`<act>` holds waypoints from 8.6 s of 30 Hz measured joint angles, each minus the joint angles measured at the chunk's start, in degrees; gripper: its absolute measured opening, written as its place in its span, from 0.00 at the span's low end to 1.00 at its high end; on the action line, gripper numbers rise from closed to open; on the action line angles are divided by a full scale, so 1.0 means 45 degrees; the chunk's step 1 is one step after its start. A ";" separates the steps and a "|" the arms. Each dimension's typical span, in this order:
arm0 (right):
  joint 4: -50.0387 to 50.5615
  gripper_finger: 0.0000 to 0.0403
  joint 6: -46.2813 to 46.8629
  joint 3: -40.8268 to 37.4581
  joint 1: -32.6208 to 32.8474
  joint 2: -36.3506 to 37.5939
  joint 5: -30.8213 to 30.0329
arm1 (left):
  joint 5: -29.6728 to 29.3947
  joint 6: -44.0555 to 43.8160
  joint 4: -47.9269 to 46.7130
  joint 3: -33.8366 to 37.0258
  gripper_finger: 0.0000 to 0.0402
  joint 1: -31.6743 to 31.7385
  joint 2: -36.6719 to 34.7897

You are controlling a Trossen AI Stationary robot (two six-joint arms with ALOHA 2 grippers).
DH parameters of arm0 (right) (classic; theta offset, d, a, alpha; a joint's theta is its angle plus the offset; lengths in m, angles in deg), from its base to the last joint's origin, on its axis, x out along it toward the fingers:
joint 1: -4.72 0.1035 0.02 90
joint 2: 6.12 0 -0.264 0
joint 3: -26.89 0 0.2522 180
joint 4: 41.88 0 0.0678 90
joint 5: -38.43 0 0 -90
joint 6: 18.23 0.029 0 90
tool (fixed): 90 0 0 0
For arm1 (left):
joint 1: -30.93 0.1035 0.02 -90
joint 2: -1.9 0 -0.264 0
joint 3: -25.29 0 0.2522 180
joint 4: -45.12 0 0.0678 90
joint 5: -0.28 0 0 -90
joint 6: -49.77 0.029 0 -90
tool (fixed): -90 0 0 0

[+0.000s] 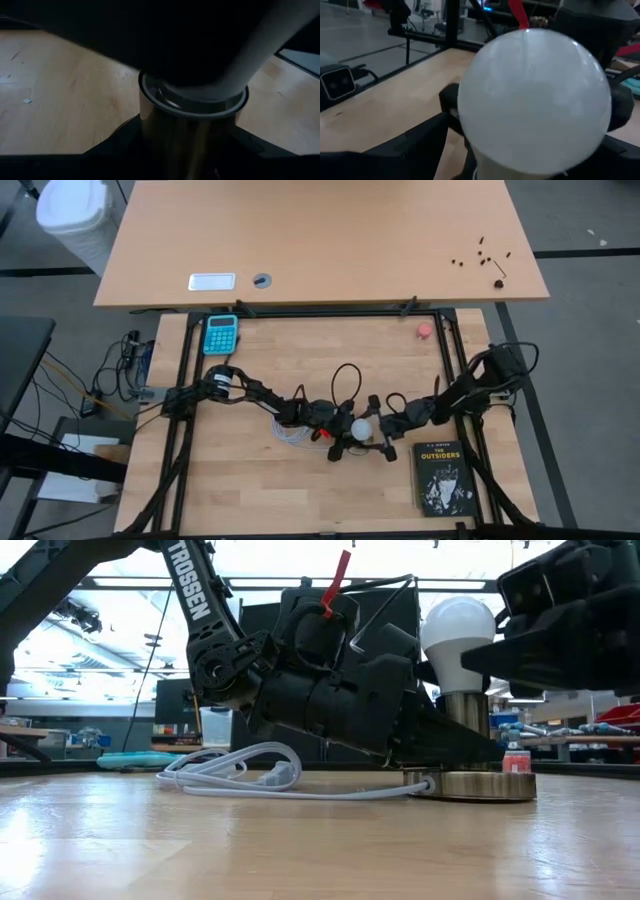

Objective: Screw lightbulb
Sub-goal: Insert the lightbulb into the lamp

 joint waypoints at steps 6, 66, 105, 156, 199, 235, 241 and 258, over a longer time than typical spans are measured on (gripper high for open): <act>-0.0702 0.86 0.0309 -0.0014 -0.0282 -0.0357 0.0001 | -0.0023 0.0007 -0.0033 0.0000 0.48 0.0000 0.0000; -0.0143 0.78 0.1601 -0.0254 -0.0329 0.0038 0.0363 | -0.0153 -0.0032 -0.0374 -0.0010 0.48 0.0000 -0.0010; -0.0267 0.79 0.2030 -0.0175 -0.0339 0.0409 0.0340 | -0.0396 -0.0104 -0.0379 0.0005 0.48 0.0000 -0.0005; 0.0692 0.58 0.1206 -0.0155 -0.0111 0.0438 0.0325 | -0.0400 -0.0042 -0.0384 0.0004 0.48 0.0000 0.0005; 0.1955 0.81 0.1486 0.0539 -0.0062 0.1133 0.0170 | -0.0410 -0.0231 -0.0335 0.0005 0.48 0.0000 0.0000; 0.1923 0.69 0.2089 0.0261 -0.0190 0.1143 0.0049 | -0.0415 -0.0221 -0.0354 0.0000 0.48 0.0000 0.0000; 0.2679 0.79 0.2123 0.0238 -0.0203 0.1155 0.0049 | -0.0415 -0.0216 -0.0355 0.0000 0.48 0.0000 0.0000; 1.3535 0.87 0.3705 0.1295 -0.0058 0.6416 -0.0323 | -0.0753 -0.0082 -0.0367 0.0000 0.48 -0.0019 0.0005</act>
